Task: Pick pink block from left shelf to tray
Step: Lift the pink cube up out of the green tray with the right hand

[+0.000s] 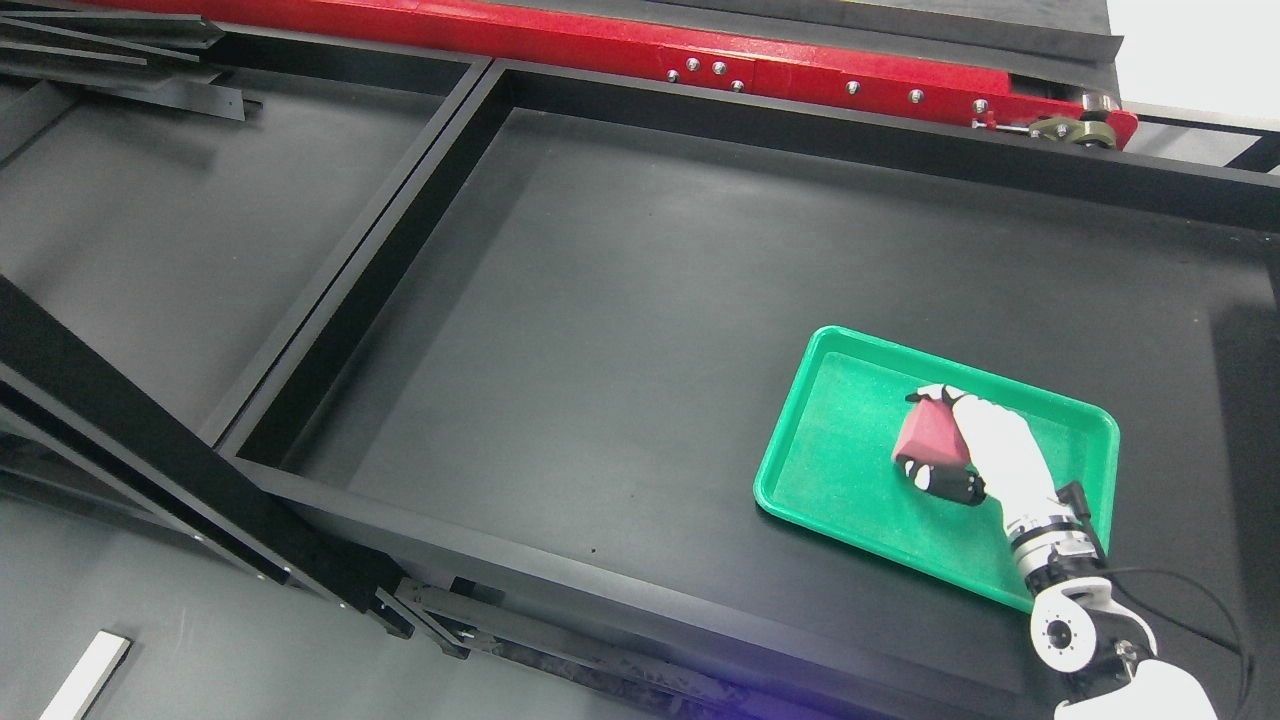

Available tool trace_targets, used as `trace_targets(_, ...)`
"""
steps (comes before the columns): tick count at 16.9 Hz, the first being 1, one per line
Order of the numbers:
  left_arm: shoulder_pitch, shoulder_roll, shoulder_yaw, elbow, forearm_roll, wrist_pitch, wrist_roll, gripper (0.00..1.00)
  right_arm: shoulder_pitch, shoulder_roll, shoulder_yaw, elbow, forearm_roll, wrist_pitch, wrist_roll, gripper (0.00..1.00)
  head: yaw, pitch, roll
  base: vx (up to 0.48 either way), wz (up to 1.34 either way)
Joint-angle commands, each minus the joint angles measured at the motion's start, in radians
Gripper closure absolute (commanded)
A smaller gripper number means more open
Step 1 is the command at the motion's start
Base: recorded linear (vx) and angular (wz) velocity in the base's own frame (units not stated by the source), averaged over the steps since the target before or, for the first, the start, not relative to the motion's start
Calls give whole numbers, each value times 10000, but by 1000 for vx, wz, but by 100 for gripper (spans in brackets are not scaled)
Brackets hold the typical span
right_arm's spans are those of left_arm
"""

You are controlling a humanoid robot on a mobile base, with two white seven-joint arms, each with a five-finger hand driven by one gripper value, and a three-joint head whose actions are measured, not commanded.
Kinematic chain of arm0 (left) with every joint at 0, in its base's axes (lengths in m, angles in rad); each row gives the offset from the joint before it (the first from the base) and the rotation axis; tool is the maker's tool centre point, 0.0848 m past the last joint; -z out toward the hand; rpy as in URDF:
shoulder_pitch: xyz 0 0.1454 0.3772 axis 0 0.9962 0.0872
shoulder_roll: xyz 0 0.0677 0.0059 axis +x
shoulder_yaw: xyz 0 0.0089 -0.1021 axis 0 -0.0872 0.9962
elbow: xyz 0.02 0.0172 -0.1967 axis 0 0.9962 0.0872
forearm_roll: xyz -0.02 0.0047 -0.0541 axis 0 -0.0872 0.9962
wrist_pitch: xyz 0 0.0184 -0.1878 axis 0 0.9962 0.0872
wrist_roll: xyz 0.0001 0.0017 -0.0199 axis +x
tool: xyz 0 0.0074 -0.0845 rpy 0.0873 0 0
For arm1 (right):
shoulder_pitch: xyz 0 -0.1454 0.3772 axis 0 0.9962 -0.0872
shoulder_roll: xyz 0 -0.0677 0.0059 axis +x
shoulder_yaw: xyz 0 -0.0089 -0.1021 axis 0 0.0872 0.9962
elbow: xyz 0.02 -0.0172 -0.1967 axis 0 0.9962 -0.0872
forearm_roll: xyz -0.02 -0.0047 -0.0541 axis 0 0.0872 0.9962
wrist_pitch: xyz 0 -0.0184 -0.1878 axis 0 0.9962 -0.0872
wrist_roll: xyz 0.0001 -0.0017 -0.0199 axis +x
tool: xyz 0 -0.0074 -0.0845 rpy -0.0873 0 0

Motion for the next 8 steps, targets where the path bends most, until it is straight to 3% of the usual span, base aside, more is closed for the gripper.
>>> trace_targets(1,-245,175,0,-175,-15,-8,-7,0,-206,-121,-488,-494,-299,-416,-2643,100,0,0,0,0,0)
trace_targets(8,-230,175,0,-175,-15,-8,-7,0,422,-28,-1396,-2381,-1296,-1199,-2983,99,0,0,0,0,0)
